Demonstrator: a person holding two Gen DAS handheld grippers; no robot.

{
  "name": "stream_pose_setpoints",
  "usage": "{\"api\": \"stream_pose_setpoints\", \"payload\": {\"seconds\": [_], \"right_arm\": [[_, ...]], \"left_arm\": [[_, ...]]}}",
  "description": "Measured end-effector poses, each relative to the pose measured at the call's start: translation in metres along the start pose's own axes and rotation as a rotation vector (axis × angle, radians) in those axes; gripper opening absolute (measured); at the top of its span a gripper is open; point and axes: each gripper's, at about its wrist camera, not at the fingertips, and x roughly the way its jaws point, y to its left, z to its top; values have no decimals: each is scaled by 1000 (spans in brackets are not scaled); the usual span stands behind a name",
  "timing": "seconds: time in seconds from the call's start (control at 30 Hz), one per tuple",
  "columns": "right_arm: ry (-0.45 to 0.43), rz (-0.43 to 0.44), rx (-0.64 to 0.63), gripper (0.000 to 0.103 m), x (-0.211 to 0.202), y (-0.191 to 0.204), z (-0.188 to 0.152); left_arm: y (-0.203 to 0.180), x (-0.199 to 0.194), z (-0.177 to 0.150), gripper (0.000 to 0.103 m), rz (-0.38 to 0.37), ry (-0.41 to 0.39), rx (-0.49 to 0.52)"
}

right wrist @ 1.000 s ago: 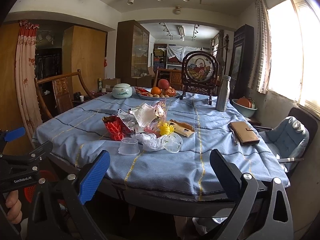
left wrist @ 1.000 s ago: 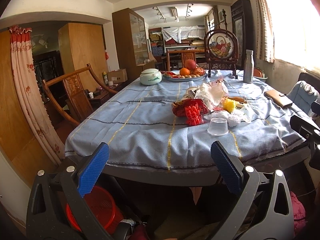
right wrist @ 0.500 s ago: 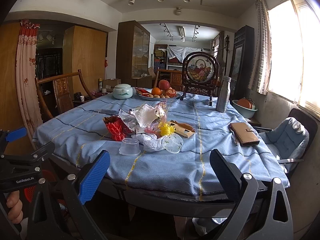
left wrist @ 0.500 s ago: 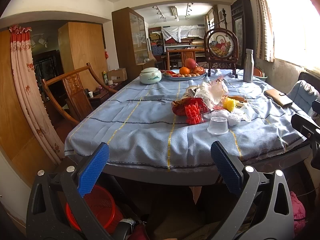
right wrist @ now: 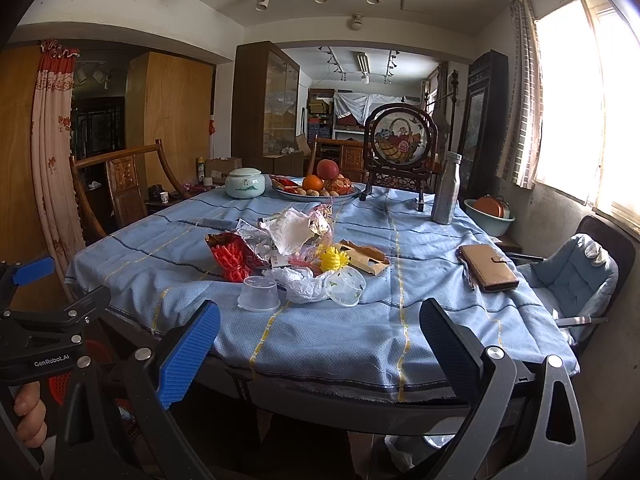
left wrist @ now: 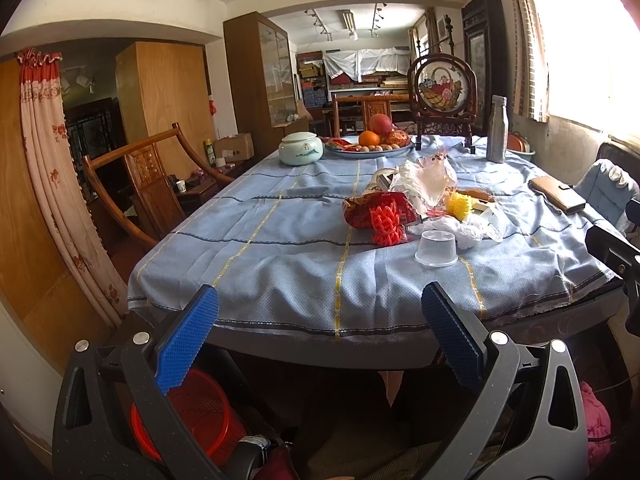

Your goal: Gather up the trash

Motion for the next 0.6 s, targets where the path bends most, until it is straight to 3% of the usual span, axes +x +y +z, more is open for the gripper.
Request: {"api": "stream_pose_setpoints", "payload": {"seconds": [0.6], "right_arm": [[5, 2, 1, 98, 0, 1, -2]], "left_arm": [[-1, 8, -6, 97, -6, 22, -4]]}}
